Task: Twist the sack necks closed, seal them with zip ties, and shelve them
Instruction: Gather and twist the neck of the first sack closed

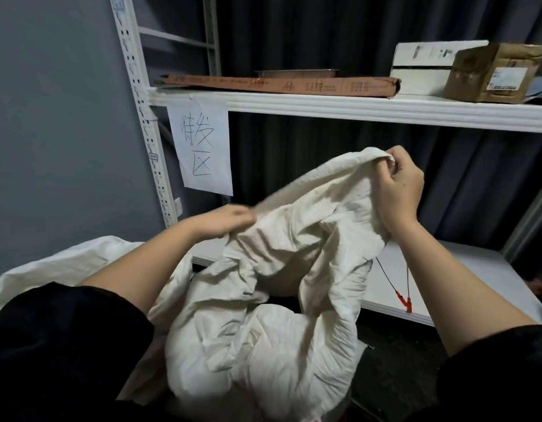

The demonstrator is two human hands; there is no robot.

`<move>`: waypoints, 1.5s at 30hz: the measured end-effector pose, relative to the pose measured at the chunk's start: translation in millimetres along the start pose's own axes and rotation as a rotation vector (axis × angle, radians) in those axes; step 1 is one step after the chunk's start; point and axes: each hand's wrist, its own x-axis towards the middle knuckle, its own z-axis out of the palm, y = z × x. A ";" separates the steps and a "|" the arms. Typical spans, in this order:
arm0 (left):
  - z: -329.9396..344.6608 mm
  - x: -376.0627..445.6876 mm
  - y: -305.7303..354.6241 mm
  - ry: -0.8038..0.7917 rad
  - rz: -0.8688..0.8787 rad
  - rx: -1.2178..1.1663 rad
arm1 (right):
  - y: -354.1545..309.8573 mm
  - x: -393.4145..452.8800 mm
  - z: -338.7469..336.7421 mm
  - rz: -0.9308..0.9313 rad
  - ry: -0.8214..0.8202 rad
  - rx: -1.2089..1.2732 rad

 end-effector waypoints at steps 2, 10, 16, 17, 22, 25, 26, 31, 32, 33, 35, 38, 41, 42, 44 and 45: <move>2.7 -1.6 -11.8 -0.027 -0.039 0.327 | 3.1 0.5 -1.8 0.014 0.025 0.002; -24.0 -11.2 12.1 1.034 0.063 0.228 | 28.7 0.7 -2.5 0.097 -0.091 -0.493; -32.8 -1.8 61.5 1.039 0.415 0.840 | -8.4 -6.1 36.4 0.004 -0.407 -0.560; -29.5 0.4 66.0 1.011 0.447 0.875 | -21.2 -9.4 43.3 -0.153 -0.394 -0.533; -6.3 -7.2 73.8 0.938 0.688 0.969 | -59.8 -15.9 74.0 -0.534 -0.374 -0.571; 9.8 -12.7 54.3 0.730 0.334 0.839 | -54.4 -14.3 75.9 -0.336 -0.366 -0.420; 16.7 -13.1 46.1 0.639 0.165 0.805 | -52.4 -15.4 75.1 -0.279 -0.354 -0.319; 32.0 -13.6 2.5 0.333 -0.231 0.465 | -53.0 -19.0 65.8 -0.117 -0.226 -0.005; 29.7 -15.6 -5.5 0.250 -0.257 0.488 | -49.3 -15.5 61.8 -0.058 -0.184 0.043; 26.2 -19.5 -11.5 0.164 -0.304 0.505 | -44.8 -12.0 57.9 -0.010 -0.166 0.059; 17.2 -26.2 -15.2 0.041 -0.401 0.416 | -35.4 -6.5 56.2 0.005 -0.223 -0.087; -2.9 -32.1 4.3 0.108 -0.393 0.066 | -29.7 -19.4 64.8 -0.091 -0.281 -0.406; -28.8 -25.2 28.3 0.330 -0.267 -0.086 | -46.8 -47.0 65.0 -0.574 -0.117 -0.215; -35.7 -23.9 33.0 0.386 -0.225 -0.081 | -52.7 -58.5 65.8 -0.750 -0.158 -0.136; -45.1 -24.4 38.1 0.460 -0.156 -0.021 | -59.2 -78.0 70.5 -0.920 -0.406 -0.180; -48.8 -26.0 39.7 0.497 -0.132 0.013 | -58.7 -85.6 74.7 -0.870 -0.568 -0.281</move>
